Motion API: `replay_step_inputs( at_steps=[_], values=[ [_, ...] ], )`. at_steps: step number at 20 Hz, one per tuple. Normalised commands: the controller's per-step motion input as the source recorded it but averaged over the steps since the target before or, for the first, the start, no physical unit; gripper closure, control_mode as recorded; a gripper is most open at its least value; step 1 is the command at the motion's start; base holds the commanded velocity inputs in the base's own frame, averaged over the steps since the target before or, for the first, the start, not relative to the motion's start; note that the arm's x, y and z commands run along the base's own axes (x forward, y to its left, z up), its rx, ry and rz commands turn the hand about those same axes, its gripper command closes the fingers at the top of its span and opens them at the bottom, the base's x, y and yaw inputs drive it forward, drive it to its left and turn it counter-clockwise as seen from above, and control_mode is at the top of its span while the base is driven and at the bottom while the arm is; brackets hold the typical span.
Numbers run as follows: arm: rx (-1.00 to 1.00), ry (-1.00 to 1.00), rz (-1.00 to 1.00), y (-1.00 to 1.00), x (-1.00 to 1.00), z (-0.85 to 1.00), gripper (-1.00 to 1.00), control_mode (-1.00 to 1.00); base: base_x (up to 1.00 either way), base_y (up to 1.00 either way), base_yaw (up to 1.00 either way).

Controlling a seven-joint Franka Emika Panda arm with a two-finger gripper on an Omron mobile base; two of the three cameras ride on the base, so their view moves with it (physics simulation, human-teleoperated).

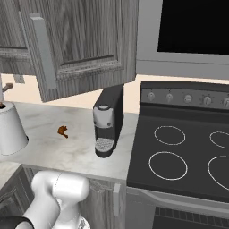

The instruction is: Retrieve the tupperware from the cabinet, then place the raw meat into the tupperware to avoid contamination.

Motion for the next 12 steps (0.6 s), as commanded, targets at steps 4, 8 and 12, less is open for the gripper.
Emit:
replay_step_inputs(
  at_steps=[4, 8, 12],
  values=[
    [-0.08, 0.0, -0.06, -0.3, 0.36, -0.08, -1.0, -1.0, 0.0, 0.0, 0.0],
    [-0.05, 0.0, -0.02, -0.33, 0.34, -0.06, -1.0, -1.0, 0.0, 0.0, 0.0],
    [-0.03, 0.0, 0.0, -0.33, 0.29, -0.02, -1.0, -1.0, 0.0, 0.0, 0.0]
  ],
)
